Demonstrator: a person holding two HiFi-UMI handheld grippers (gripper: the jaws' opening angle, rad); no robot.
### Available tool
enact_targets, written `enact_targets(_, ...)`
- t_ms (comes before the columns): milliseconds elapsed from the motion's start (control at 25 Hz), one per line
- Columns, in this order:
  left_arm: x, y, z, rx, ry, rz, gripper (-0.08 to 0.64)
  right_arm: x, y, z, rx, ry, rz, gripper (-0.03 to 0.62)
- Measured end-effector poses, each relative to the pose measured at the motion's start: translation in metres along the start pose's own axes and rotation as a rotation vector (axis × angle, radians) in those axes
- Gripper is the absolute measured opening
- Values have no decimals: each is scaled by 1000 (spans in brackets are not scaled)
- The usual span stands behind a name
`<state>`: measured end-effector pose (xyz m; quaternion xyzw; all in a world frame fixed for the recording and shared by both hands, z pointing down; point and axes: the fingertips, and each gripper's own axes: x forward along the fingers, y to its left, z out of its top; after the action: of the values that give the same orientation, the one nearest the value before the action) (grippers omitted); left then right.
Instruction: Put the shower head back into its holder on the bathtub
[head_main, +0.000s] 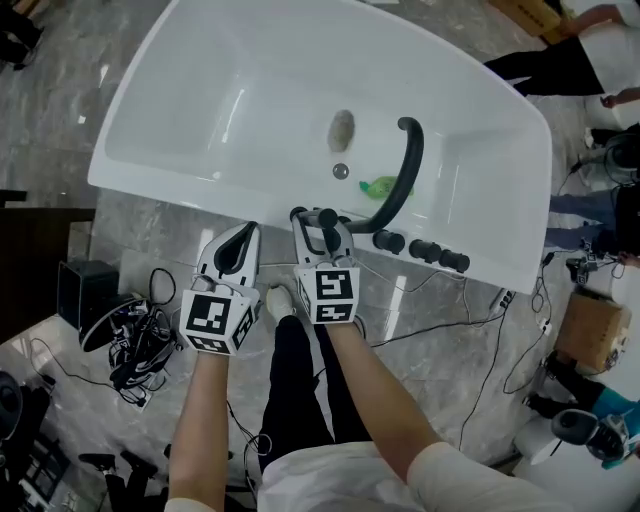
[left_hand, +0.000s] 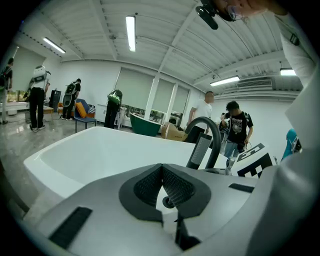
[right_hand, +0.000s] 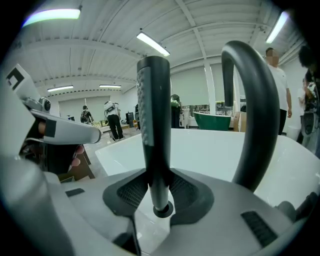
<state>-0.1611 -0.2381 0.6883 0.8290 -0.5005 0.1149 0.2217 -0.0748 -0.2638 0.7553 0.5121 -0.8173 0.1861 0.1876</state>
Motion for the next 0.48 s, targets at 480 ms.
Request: enact_targets(480,17,12,-30,28,-21,-7,9,22,-6,-29,-44,16,-4,141)
